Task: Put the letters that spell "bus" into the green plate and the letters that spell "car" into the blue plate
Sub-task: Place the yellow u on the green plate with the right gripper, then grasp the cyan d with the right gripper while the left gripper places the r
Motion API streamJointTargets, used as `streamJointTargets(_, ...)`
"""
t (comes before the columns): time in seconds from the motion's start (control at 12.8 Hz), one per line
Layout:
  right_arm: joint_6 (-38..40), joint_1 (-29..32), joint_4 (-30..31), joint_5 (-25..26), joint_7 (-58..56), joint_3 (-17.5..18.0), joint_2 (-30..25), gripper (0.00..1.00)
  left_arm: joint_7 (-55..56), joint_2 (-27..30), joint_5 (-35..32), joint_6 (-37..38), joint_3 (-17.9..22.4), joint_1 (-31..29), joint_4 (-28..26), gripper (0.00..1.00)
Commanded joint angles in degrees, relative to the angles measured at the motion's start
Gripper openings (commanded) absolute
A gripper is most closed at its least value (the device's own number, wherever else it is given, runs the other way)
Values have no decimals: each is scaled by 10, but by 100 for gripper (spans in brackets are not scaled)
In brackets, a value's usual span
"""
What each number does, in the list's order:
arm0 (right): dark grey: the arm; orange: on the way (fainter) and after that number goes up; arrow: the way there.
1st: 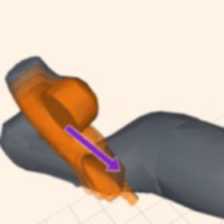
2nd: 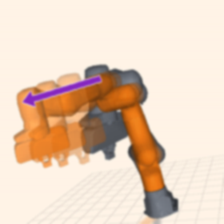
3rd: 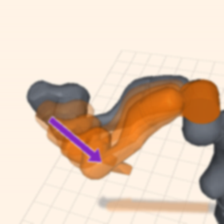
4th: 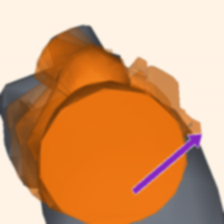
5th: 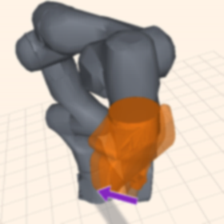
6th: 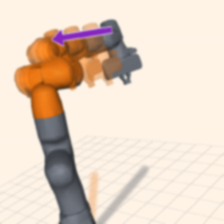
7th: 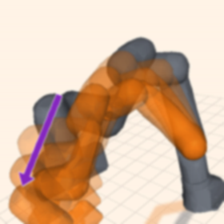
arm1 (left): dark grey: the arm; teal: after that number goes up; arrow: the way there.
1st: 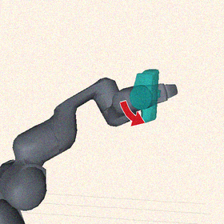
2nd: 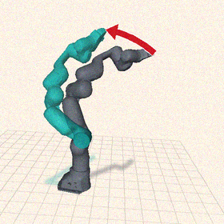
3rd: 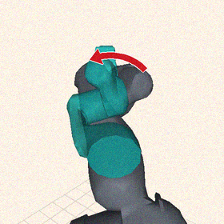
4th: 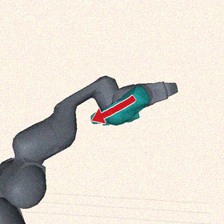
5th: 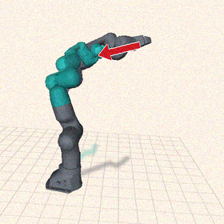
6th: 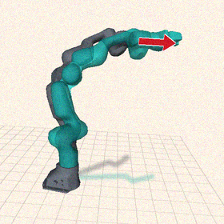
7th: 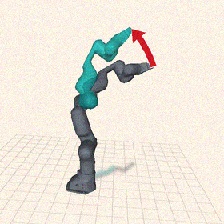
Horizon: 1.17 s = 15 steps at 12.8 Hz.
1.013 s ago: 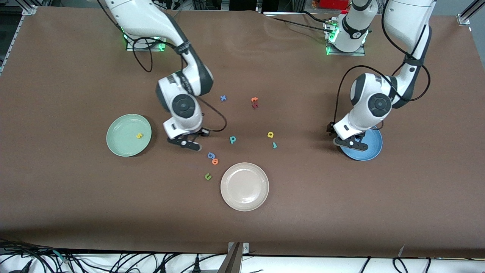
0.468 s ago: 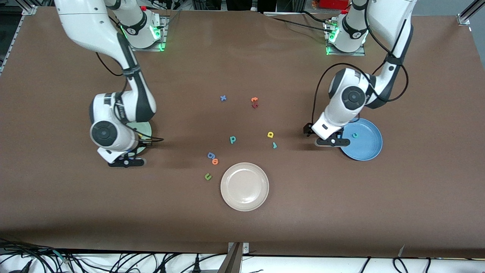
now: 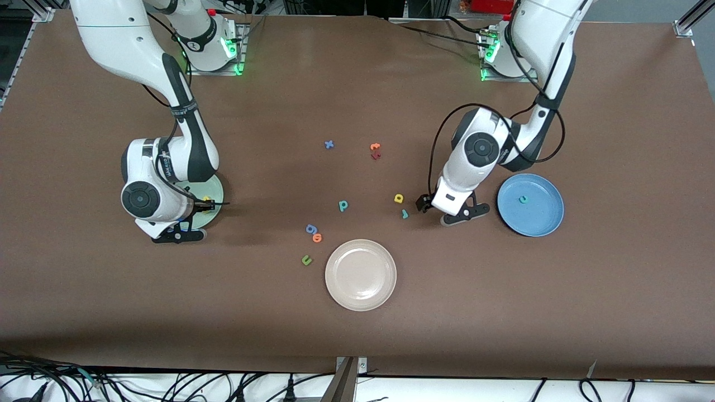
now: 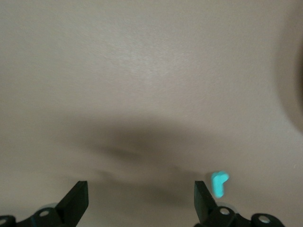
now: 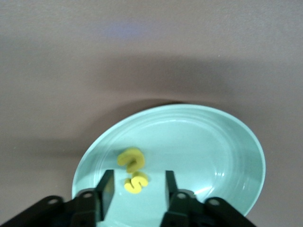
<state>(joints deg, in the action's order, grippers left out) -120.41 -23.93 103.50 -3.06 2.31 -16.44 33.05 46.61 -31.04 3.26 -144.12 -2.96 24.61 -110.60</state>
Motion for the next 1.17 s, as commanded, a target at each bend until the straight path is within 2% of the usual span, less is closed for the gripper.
streamJointTargets(0.0, 36, -12, 3, -49, 0, 11, -42, 95, 79, -33, 18, 2, 5, 20, 49, 98)
streamJointTargets(0.23, 37, -13, -14, -114, 20, 54, -50, 92, 173, -38, 17, 2, 5, 29, 72, 98)
streamJointTargets(0.39, 16, -16, -33, -108, 66, 104, -50, 92, 217, -59, 12, 1, 5, 40, 88, 98)
streamJointTargets(0.47, 8, -27, -43, -109, 67, 115, -50, 88, 246, -69, 10, 0, 5, 47, 99, 98)
streamJointTargets(0.55, 0, -44, -50, -108, 81, 116, -48, 86, 267, -77, 10, -1, 5, 55, 104, 98)
streamJointTargets(0.78, -56, -110, -50, -109, 157, 115, -36, 67, 279, -90, 9, -2, 6, 61, 114, 96)
streamJointTargets(0.94, -96, -126, -50, -114, 200, 117, -21, 65, 279, -97, 9, -3, 8, 63, 114, 91)
streamJointTargets(1.09, -136, -139, -50, -117, 240, 120, -5, 65, 279, -99, 7, -4, 9, 64, 115, 90)
